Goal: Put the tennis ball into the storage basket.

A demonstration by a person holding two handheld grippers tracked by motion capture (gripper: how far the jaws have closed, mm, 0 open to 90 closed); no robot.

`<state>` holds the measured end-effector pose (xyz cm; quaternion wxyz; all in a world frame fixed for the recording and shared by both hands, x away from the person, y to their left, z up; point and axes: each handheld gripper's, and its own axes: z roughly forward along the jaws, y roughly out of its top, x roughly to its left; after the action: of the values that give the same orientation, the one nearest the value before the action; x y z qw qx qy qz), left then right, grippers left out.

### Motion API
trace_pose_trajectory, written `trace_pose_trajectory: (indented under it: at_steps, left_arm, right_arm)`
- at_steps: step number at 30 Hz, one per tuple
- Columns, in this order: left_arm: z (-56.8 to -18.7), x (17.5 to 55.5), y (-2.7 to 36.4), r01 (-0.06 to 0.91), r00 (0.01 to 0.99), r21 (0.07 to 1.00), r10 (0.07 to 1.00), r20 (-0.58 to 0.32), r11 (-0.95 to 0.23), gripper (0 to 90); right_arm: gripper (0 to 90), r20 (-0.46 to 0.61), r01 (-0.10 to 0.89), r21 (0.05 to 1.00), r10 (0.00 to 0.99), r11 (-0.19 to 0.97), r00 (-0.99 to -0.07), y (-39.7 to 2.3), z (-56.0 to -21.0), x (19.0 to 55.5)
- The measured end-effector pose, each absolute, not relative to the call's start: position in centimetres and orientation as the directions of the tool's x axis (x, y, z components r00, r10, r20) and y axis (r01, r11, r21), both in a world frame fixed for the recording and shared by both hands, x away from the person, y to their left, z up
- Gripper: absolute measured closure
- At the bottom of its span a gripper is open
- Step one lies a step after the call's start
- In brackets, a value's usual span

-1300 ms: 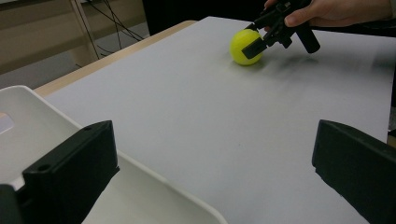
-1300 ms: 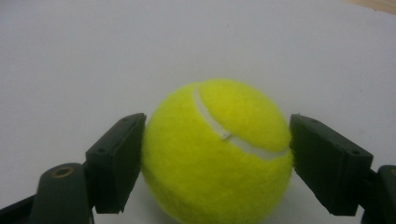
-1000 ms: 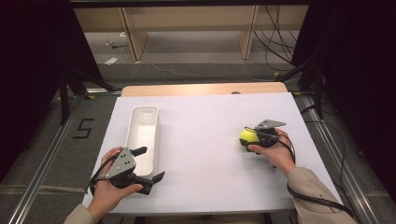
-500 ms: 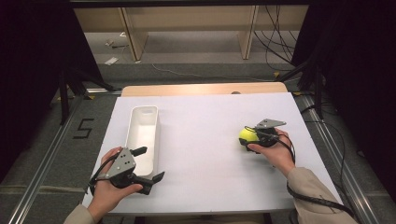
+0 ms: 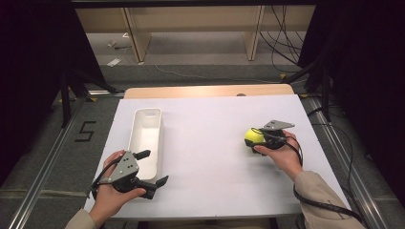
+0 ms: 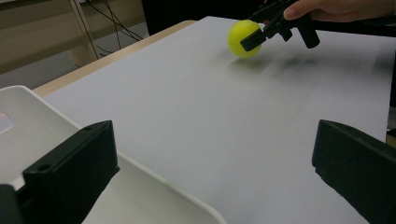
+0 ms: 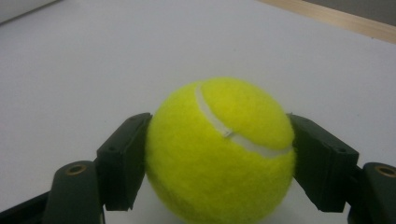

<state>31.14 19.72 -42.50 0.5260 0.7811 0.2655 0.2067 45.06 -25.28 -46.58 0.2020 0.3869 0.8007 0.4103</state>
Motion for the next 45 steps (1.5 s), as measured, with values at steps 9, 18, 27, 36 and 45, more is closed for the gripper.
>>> trace_pose_trajectory:
  at_steps: [9, 18, 27, 36, 45]
  left_arm:
    - [-42.5, 31.1, 19.7, 0.202, 0.773, 0.932, 0.634, 0.038, -0.302, 0.0]
    - [-42.5, 31.1, 19.7, 0.198, 0.775, 0.932, 0.631, 0.042, -0.304, 0.0]
    - [-42.5, 31.1, 19.7, 0.202, 0.776, 0.932, 0.630, 0.035, -0.301, 0.0]
    - [-42.6, 31.1, 19.6, 0.207, 0.776, 0.931, 0.630, 0.031, -0.301, 0.0]
    - [-42.6, 31.2, 19.6, 0.209, 0.776, 0.931, 0.630, 0.029, -0.300, 0.0]
  right_arm:
    - [27.2, -0.003, 0.439, 0.827, 0.784, 0.351, -0.621, -25.3, -46.1, 45.0]
    - [27.2, -0.001, 0.421, 0.841, 0.778, 0.341, -0.628, -25.2, -45.6, 44.9]
    - [27.2, 0.007, 0.410, 0.851, 0.773, 0.329, -0.635, -24.9, -45.3, 44.8]
    - [27.2, 0.013, 0.399, 0.859, 0.767, 0.319, -0.641, -24.5, -45.0, 44.7]
    - [27.3, 0.018, 0.379, 0.874, 0.759, 0.304, -0.651, -23.6, -44.5, 44.9]
